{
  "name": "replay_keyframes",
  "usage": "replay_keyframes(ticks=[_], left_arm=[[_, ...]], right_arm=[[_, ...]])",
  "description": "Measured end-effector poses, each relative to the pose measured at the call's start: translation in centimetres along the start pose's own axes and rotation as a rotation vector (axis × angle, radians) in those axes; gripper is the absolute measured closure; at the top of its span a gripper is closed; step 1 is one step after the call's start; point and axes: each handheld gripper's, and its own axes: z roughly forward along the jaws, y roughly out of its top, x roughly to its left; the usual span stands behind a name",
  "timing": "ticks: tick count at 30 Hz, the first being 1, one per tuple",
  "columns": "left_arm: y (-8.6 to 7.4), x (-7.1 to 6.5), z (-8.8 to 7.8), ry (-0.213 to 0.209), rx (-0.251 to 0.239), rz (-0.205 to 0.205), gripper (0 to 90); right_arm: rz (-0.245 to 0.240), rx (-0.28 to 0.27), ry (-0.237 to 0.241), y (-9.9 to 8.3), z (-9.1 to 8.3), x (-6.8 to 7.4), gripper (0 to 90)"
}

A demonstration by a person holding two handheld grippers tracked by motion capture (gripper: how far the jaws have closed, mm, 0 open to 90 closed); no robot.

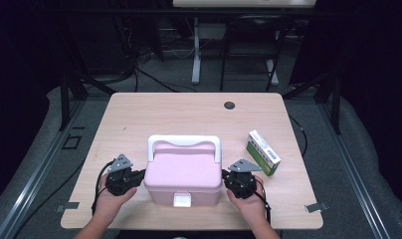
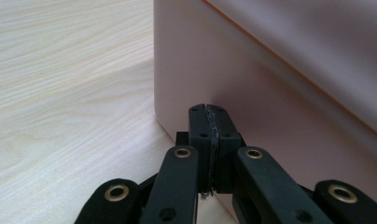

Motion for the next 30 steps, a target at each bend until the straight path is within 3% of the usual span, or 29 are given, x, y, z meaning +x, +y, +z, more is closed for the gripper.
replay_keyframes(ticks=[4,8,14,17,20,21,22,23,30], left_arm=[[-0.1,-0.6,0.0,-0.005,-0.002,-0.004,89.3],[-0.3,-1.1,-0.2,0.002,0.004,0.000,89.4],[-0.5,-1.6,-0.5,0.001,0.009,-0.021,89.5],[-0.5,-1.7,-0.6,-0.001,0.014,-0.008,89.4],[-0.3,-1.4,-0.9,-0.006,0.019,-0.004,85.8],[-0.2,-1.1,-1.0,-0.014,0.013,-0.007,80.3],[-0.1,-0.8,-1.2,-0.032,0.006,-0.017,80.3],[0.0,-0.4,-1.6,-0.050,-0.012,-0.047,76.6],[0.6,0.2,-3.0,-0.022,-0.018,-0.025,70.1]], right_arm=[[-0.008,0.010,-0.002,-0.3,-0.6,0.0,89.9],[-0.053,0.028,-0.028,-0.5,-1.2,0.5,90.0],[-0.040,0.033,-0.019,-0.7,-1.7,0.7,90.0],[-0.047,0.043,-0.015,-0.8,-1.9,0.7,89.9],[-0.069,0.054,-0.022,-0.6,-2.0,0.5,82.4],[-0.058,0.052,-0.016,-0.4,-2.2,0.1,78.0],[-0.058,0.052,-0.016,-0.4,-2.2,0.1,78.0],[-0.038,0.033,-0.002,-0.3,-2.5,-0.4,76.7],[0.006,-0.001,-0.002,0.3,-3.9,-2.0,70.0]])
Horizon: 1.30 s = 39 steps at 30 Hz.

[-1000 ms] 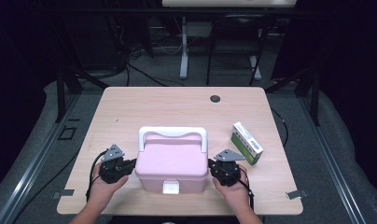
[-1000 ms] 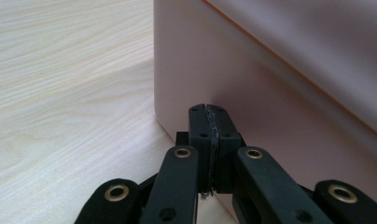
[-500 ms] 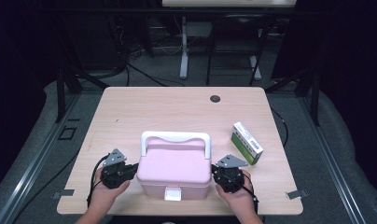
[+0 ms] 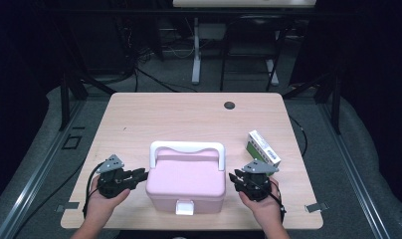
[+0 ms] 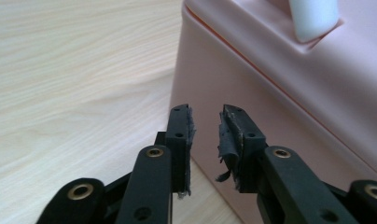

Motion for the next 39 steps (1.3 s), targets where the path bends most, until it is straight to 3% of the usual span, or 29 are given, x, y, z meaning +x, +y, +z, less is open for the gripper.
replay_keyframes(ticks=[4,13,23,25,27,29,34,39], left_arm=[[0.9,0.6,-1.6,-0.001,-0.011,-0.020,66.5],[2.2,0.9,-4.1,-0.029,-0.046,-0.039,58.4],[3.1,0.0,-4.8,-0.066,-0.040,-0.027,56.7],[3.9,-0.4,-4.9,-0.079,-0.025,0.002,54.0],[4.1,-0.6,-4.9,-0.085,-0.024,0.002,51.4],[4.7,-0.8,-4.5,-0.104,-0.015,0.017,49.6],[5.8,-1.0,-4.1,-0.106,-0.006,0.025,47.9],[8.0,-1.3,-3.7,-0.114,-0.007,0.034,47.9]], right_arm=[[0.015,0.000,0.046,0.7,-1.4,-0.7,65.6],[-0.003,-0.040,0.054,2.6,-4.2,-0.4,59.0],[-0.028,-0.056,0.070,3.3,-5.4,0.5,56.3],[-0.029,-0.070,0.097,4.1,-5.8,0.8,54.5],[-0.026,-0.067,0.123,4.6,-5.9,1.1,53.4],[-0.027,-0.069,0.143,5.1,-5.8,1.2,52.4],[-0.023,-0.064,0.167,6.4,-5.2,1.1,51.3],[-0.034,-0.058,0.176,7.8,-4.7,1.3,50.8]])
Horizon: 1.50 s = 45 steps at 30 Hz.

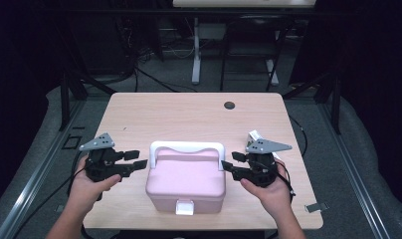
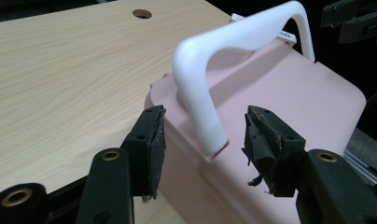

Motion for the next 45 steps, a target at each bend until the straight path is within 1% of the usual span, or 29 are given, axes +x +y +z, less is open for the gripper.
replay_keyframes(ticks=[1,2,3,5,6,7,9,10,13,15,16,17,19,23,24,25,26,27,28,29,31,32,33,35,36,41,42,43,45], left_arm=[[0.4,0.0,0.1,0.003,0.000,0.003,47.8],[0.4,0.0,0.1,0.003,0.000,0.003,47.1],[0.7,0.0,0.2,-0.005,0.004,0.006,47.1],[1.4,0.1,0.5,-0.026,0.016,-0.004,43.7],[1.9,0.3,0.8,-0.019,0.006,-0.011,43.7],[2.2,0.4,1.0,-0.023,0.008,-0.011,43.3],[2.4,0.6,1.2,-0.030,0.008,-0.018,43.1],[2.6,0.7,1.4,-0.033,0.012,-0.024,42.8],[3.1,1.1,2.0,-0.032,0.017,-0.035,42.4],[3.3,1.4,2.4,-0.033,0.029,-0.036,42.3],[3.3,1.6,2.9,-0.023,0.048,-0.038,42.3],[3.3,1.6,2.9,-0.023,0.048,-0.038,42.3],[3.1,1.7,3.3,-0.014,0.074,-0.030,42.3],[2.9,1.7,3.6,-0.019,0.073,-0.034,43.1],[2.7,1.6,3.8,-0.030,0.078,-0.029,44.2],[2.7,1.6,3.8,-0.030,0.078,-0.029,46.4],[2.7,1.6,3.8,-0.032,0.079,-0.026,46.4],[2.6,1.5,3.8,-0.040,0.075,-0.025,51.1],[2.6,1.5,3.8,-0.040,0.075,-0.025,53.6],[2.6,1.3,3.8,-0.044,0.067,-0.022,53.6],[2.7,0.9,3.5,-0.049,0.059,-0.005,58.7],[2.7,0.7,3.4,-0.036,0.063,0.006,59.5],[2.7,0.7,3.4,-0.036,0.063,0.006,60.7],[2.7,0.5,3.2,-0.023,0.061,0.022,61.7],[2.7,0.4,3.2,-0.017,0.055,0.029,64.0],[2.6,0.2,2.4,-0.033,0.038,0.035,67.4],[2.6,0.1,2.3,-0.031,0.036,0.041,67.7],[2.6,-0.1,2.2,-0.030,0.035,0.046,67.7],[2.6,-0.3,2.1,-0.026,0.037,0.057,67.8]], right_arm=[[-0.002,0.003,0.003,0.3,0.1,0.0,50.6],[-0.009,0.005,0.003,0.5,0.2,0.1,50.3],[-0.009,0.005,0.003,0.5,0.2,0.1,50.3],[-0.019,0.002,-0.002,1.0,0.4,0.1,49.5],[-0.020,0.001,-0.003,1.6,0.4,0.0,48.6],[-0.022,-0.005,-0.005,1.8,0.4,-0.1,48.6],[-0.018,-0.012,-0.005,2.0,0.4,-0.2,48.3],[-0.008,-0.016,-0.003,2.2,0.5,-0.3,48.1],[0.007,-0.024,0.000,2.6,0.8,-0.7,46.9],[0.009,-0.010,0.001,2.9,1.3,-1.0,46.1],[0.014,-0.003,0.002,2.9,1.5,-1.0,45.6],[0.014,-0.003,0.002,2.9,1.5,-1.0,45.6],[0.001,0.025,-0.002,2.8,2.2,-1.1,44.5],[0.012,0.028,-0.004,2.5,2.7,-1.3,44.0],[0.024,0.032,-0.002,2.3,2.7,-1.5,44.0],[0.024,0.032,-0.002,2.3,2.7,-1.5,44.0],[0.029,0.031,0.000,2.3,2.7,-1.6,44.0],[0.038,0.027,0.004,2.2,2.7,-1.8,44.0],[0.038,0.027,0.004,2.2,2.7,-1.8,44.0],[0.040,0.025,0.007,2.1,2.7,-1.8,44.0],[0.039,0.025,0.011,2.1,2.6,-1.8,44.0],[0.040,0.023,0.014,2.0,2.6,-1.8,44.0],[0.040,0.023,0.014,2.0,2.6,-1.8,44.0],[0.041,0.026,0.022,2.0,2.5,-1.8,44.1],[0.034,0.030,0.033,1.8,2.6,-1.7,44.2],[0.034,0.039,0.051,1.4,2.8,-1.6,44.4],[0.035,0.046,0.066,1.2,2.8,-1.5,45.3],[0.035,0.046,0.066,1.2,2.8,-1.5,45.3],[0.039,0.044,0.096,1.1,2.9,-1.6,46.7]])
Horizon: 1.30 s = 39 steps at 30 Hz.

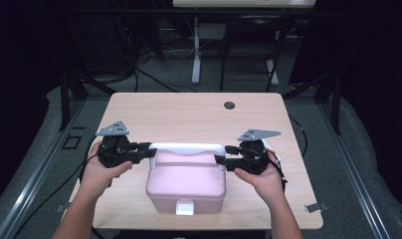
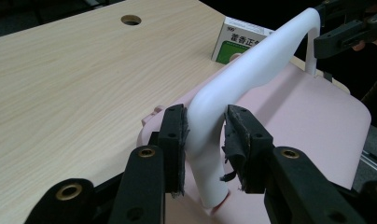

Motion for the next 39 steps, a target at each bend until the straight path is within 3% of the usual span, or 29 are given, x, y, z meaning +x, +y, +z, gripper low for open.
replay_keyframes(ticks=[4,7,13,29,39], left_arm=[[0.0,-0.4,-0.3,0.005,0.000,0.015,67.8],[0.0,-0.8,-0.6,0.005,0.005,0.032,67.8],[0.0,-1.2,-0.8,0.010,0.012,0.050,67.6],[0.0,-1.5,-1.0,0.010,0.015,0.060,67.8],[0.0,-1.6,-1.1,0.009,0.005,0.065,65.8]], right_arm=[[-0.012,0.022,0.006,-0.3,0.2,0.1,49.2],[-0.020,0.030,0.017,-0.8,0.3,0.1,57.3],[-0.030,0.044,0.035,-1.1,-0.1,0.2,59.7],[-0.041,0.053,0.069,-1.5,0.0,0.2,73.7],[-0.052,0.045,0.064,-1.4,-0.1,0.3,74.3]])
